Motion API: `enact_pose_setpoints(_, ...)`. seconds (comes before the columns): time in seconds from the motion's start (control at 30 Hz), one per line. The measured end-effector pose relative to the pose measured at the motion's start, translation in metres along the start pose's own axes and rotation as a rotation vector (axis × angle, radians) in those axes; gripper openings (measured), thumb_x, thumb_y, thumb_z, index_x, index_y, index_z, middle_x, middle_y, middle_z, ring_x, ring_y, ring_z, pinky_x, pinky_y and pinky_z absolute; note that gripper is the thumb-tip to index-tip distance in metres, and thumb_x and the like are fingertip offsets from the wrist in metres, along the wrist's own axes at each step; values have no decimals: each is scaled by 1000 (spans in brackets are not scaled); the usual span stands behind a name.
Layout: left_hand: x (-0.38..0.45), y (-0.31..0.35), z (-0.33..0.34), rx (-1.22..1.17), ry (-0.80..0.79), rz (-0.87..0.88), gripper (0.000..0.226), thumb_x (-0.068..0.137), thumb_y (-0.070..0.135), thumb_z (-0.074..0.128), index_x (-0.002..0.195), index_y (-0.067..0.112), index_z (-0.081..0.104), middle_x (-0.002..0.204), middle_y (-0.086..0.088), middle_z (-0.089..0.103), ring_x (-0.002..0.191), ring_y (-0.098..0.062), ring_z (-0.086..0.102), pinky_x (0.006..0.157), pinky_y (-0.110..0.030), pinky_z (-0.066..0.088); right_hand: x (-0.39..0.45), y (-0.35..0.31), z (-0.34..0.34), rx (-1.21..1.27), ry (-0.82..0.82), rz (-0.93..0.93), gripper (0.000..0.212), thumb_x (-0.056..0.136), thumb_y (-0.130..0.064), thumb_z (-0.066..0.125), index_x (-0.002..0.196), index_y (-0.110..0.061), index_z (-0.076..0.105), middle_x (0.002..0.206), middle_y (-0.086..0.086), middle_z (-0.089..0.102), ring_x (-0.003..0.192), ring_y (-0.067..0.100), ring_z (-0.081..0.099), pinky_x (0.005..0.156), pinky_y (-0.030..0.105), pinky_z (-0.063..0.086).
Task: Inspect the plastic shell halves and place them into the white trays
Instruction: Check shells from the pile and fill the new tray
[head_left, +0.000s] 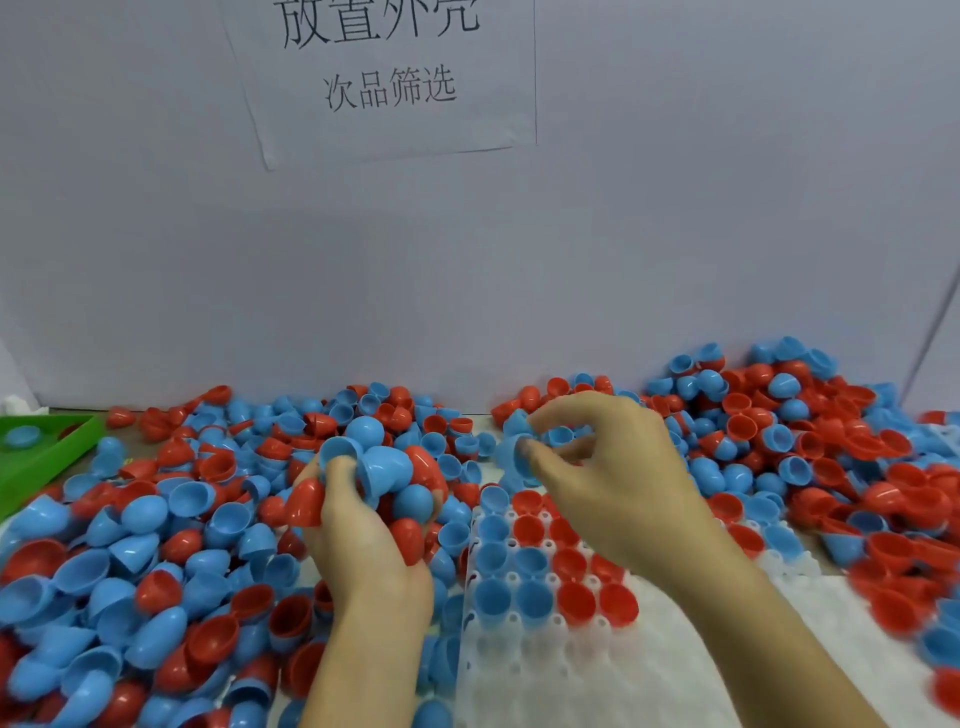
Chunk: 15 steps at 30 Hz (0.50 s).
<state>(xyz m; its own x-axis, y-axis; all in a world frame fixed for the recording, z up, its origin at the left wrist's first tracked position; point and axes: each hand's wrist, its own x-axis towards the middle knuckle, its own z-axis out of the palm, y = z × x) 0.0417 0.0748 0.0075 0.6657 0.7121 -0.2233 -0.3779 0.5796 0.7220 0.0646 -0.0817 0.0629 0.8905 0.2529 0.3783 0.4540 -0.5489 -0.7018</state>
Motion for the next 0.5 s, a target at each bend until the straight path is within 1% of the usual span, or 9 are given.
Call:
enact_pose_setpoints(0.03,-1,0,0,6,-8,7,14,89,23,57,95,22,69,89,-2,69,76,-18,69,71,-38,59,5,7,-13,-74,13,31,5,90,-29,71,94,-27,72,78,-26,65,70,-4,65,53,6,44)
enact_pose_setpoints(0.07,-1,0,2,11,-5,3,13,90,23,57,95,22,69,91,-2,69,77,-18,68,74,-40,58,8,16,-25,-142,17,59,9,90,-29,70,98,-26,72,85,-22,68,68,0,63,56,7,42)
enact_pose_setpoints(0.13,-4,0,5,11,2,6,12,92,22,56,96,22,68,91,-2,68,77,-18,67,77,-42,56,13,35,-42,-260,-2,114,21,91,-29,69,111,-21,71,108,-10,69,77,-3,55,62,7,36)
enact_pose_setpoints(0.2,-5,-1,7,25,12,14,12,93,23,56,92,22,69,87,-1,69,70,-16,68,72,-40,57,14,46,-54,-317,-45,174,25,91,-28,68,115,-20,70,118,-4,67,81,-2,51,62,6,32)
enact_pose_setpoints(0.27,-5,-2,7,32,25,3,13,93,24,57,93,22,70,87,0,70,70,-15,70,67,-37,58,16,51,-63,-357,-92,207,24,91,-26,69,114,-21,71,114,-4,67,77,-4,51,60,7,33)
enact_pose_setpoints(0.33,-5,-2,6,42,20,-4,20,94,26,57,106,20,71,97,-4,72,81,-19,71,67,-37,59,20,50,-71,-417,-146,224,23,90,-26,70,112,-22,72,97,-11,66,72,-4,54,54,7,34)
enact_pose_setpoints(0.4,-6,-2,7,49,24,1,26,95,27,57,117,19,69,110,-8,73,92,-23,71,75,-41,60,21,47,-76,-485,-197,235,21,88,-24,72,109,-23,74,83,-17,60,68,-1,56,50,7,36)
enact_pose_setpoints(0.43,-7,-2,7,53,24,5,28,95,27,57,119,19,69,115,-10,72,96,-25,71,80,-45,60,20,47,-76,-518,-230,239,18,88,-21,72,106,-23,74,80,-18,59,68,0,57,48,8,37)
enact_pose_setpoints(0.5,-9,-2,8,63,15,7,28,96,27,56,119,20,69,117,-9,72,105,-29,71,88,-49,59,13,50,-69,-551,-329,282,12,87,-13,71,96,-20,75,80,-11,65,68,3,62,47,14,47)
